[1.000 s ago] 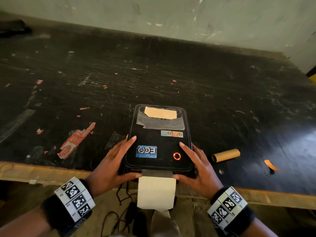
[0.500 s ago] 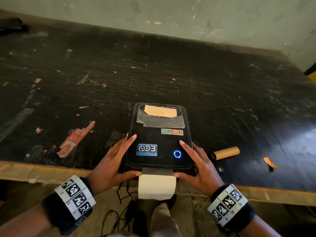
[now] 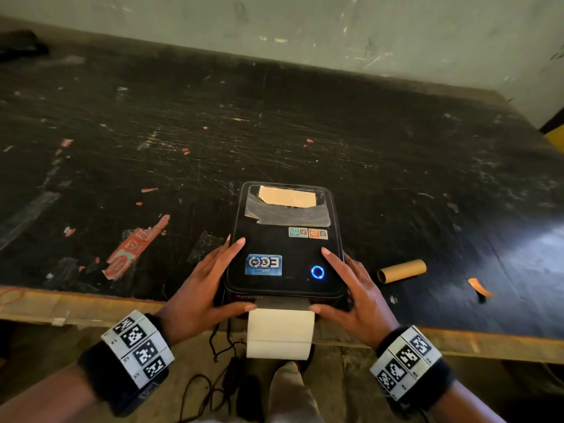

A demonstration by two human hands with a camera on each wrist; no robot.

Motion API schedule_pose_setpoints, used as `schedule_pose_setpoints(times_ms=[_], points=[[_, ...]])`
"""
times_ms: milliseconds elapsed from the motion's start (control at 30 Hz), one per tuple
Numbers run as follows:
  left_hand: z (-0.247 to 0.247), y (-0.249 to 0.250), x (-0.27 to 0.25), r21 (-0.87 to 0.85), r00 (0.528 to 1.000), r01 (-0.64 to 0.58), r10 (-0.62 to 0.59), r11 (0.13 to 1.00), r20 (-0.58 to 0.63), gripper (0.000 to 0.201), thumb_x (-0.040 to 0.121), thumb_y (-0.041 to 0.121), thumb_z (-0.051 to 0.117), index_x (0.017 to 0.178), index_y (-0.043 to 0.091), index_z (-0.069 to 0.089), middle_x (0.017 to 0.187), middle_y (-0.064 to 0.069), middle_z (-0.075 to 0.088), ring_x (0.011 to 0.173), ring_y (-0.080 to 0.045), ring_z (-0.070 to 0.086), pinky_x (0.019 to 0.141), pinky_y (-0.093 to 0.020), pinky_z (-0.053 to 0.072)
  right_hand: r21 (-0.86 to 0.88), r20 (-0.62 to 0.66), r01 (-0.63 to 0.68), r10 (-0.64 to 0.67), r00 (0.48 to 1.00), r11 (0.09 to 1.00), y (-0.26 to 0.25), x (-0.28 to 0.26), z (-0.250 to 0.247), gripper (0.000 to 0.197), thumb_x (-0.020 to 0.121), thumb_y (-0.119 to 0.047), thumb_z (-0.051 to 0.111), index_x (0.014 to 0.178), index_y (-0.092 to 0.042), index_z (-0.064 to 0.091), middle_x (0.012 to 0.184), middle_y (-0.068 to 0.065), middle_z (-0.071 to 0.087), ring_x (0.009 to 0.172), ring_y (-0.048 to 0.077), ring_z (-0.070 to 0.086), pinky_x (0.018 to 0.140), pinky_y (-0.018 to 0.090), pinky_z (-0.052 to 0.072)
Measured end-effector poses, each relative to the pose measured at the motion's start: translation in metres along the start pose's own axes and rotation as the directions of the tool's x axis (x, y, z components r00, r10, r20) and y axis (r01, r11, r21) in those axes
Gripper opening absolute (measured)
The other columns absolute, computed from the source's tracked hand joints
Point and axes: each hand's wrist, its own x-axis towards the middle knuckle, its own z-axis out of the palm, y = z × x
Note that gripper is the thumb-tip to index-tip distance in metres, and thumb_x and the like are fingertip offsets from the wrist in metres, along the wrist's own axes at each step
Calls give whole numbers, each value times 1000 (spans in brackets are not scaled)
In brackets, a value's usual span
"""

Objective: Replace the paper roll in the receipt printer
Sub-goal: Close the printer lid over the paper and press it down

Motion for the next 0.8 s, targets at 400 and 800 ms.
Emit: schedule_pose_setpoints(times_ms=[400,800], points=[[0,-1,-1,-9,1000,14,-14,1000,2,95,60,82,50,135,59,-4,147,15,15,140,-5,17,115,-37,26,7,-13,10,-10,1000,1000,0,0,1,85,70,-68,55,135,-59,1,153,1,19,136,7,14,106,32,26],[0,-3,0,-13,999,32,-32,999,12,96,61,80,52,136,57,-4,154,2,19,141,-11,19,114,-45,31,9,-7,1,-1,1000,1000,-1,0,1,86,70,-66,56,134,-60,-1,152,-3,18,135,5,12,106,34,26]])
